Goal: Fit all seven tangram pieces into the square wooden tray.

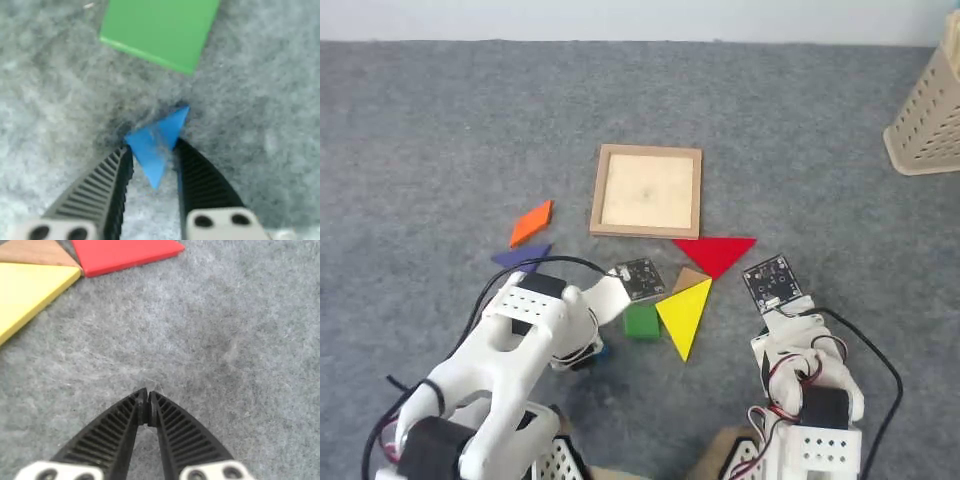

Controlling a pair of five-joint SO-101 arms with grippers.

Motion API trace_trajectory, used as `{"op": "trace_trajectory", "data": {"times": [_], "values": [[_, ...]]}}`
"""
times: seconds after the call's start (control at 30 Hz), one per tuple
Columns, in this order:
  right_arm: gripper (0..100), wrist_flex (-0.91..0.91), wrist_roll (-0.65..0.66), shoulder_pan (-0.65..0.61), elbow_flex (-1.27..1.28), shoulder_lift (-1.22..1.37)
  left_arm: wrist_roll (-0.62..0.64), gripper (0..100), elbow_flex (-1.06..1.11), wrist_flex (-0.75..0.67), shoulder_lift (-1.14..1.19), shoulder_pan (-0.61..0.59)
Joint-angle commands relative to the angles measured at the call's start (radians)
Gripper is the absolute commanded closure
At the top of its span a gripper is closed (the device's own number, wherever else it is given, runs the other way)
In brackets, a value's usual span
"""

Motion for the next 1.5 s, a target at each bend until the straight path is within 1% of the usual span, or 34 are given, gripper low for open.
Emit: {"op": "trace_trajectory", "data": {"times": [0.0, 0.1, 0.2, 0.27, 0.37, 0.47, 0.63, 0.7, 0.8, 0.97, 1.07, 1.13, 1.27, 1.4, 1.47], "values": [[99.2, 0.007, 0.014, -0.002, 0.018, -0.012, 0.006, 98, -0.065, 0.02, -0.078, -0.074], [99.2, 0.007, 0.014, -0.002, 0.018, -0.012, -0.023, 98, -0.12, 0.138, -0.16, -0.109], [99.2, 0.007, 0.014, -0.002, 0.018, -0.012, -0.023, 98, -0.171, 0.219, -0.255, -0.143], [99.2, 0.007, 0.014, -0.002, 0.018, -0.012, -0.021, 98, -0.202, 0.252, -0.301, -0.158], [99.2, 0.007, 0.014, -0.002, 0.018, -0.012, -0.018, 98, -0.228, 0.256, -0.325, -0.183], [99.2, 0.007, 0.014, -0.002, 0.018, -0.012, 0.003, 98, -0.237, 0.218, -0.295, -0.215], [99.2, 0.007, 0.014, -0.002, 0.018, -0.012, 0.043, 98, -0.252, 0.074, -0.176, -0.318], [99.2, 0.007, 0.014, -0.002, 0.018, -0.012, 0.046, 98, -0.277, 0.063, -0.118, -0.331], [99.2, 0.007, 0.014, -0.002, 0.018, -0.012, 0.064, 96, -0.318, 0.071, -0.035, -0.31], [99.2, 0.007, 0.014, -0.002, 0.018, -0.012, 0.176, 88, -0.389, 0.002, 0.118, -0.252], [99.2, 0.007, 0.014, -0.002, 0.018, -0.012, 0.189, 89, -0.404, -0.041, 0.233, -0.199], [99.2, 0.007, 0.014, -0.002, 0.018, -0.012, 0.195, 89, -0.415, -0.081, 0.304, -0.192], [99.2, 0.007, 0.014, -0.002, 0.018, -0.012, 0.219, 89, -0.487, -0.117, 0.425, -0.25], [99.2, 0.007, 0.014, -0.002, 0.018, -0.012, 0.224, 89, -0.585, -0.101, 0.476, -0.358], [99.2, 0.001, 0.014, -0.002, 0.018, -0.012, 0.224, 89, -0.624, -0.071, 0.47, -0.384]]}}
